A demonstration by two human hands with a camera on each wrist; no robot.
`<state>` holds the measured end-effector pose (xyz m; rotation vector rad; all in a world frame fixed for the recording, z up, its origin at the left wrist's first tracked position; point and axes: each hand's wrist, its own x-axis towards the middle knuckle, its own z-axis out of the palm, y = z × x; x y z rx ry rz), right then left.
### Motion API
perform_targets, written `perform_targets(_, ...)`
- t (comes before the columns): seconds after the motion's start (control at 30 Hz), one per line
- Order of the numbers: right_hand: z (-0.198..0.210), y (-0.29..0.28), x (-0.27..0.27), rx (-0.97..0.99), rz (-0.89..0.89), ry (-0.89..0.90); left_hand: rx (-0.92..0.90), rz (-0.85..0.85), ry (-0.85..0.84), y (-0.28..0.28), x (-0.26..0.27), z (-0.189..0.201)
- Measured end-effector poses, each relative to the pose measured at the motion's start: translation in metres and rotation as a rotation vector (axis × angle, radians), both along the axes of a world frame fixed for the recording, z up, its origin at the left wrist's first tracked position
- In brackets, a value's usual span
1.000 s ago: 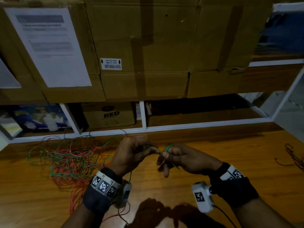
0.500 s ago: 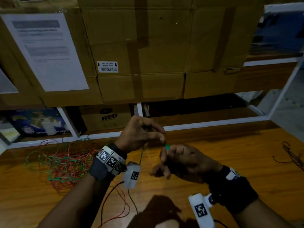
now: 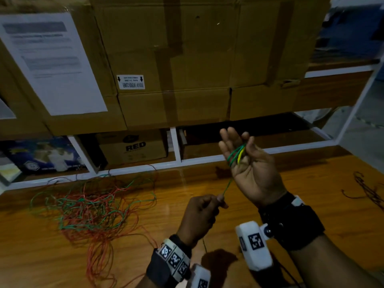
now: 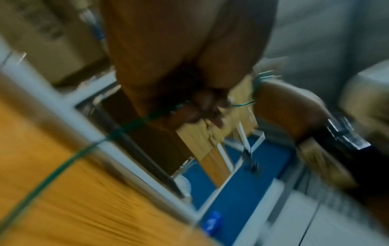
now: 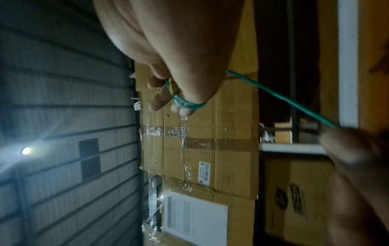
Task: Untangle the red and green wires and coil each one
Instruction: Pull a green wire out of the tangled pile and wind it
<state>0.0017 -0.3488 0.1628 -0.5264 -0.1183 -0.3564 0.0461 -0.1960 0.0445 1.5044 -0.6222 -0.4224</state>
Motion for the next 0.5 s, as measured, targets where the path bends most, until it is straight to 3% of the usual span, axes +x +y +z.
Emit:
perform_targets(0.13, -0.009, -0.016, 0.008, -0.253, -0.332, 0.024, 0.140, 0.030, -0.201, 0.016, -0.002, -0.016)
perform_targets(0.27, -0.031, -0.018, 0.008, -1.045, -0.628, 0.187, 0.207, 0.113, -0.309, 0.039, 0.004, -0.017)
perform_targets(0.37, -0.054, -0.018, 0.005, -1.634, -0.543, 0.340, 0.281, 0.236, -0.395, 0.056, 0.013, -0.002)
perform_targets(0.43, -0.064, -0.015, 0.004, -1.823, -0.435, 0.385, 0.319, 0.258, -0.455, 0.065, 0.015, 0.011)
perform_targets(0.5, -0.068, -0.012, 0.003, -1.884, -0.320, 0.400, 0.340, 0.230, -0.568, 0.071, 0.015, 0.023)
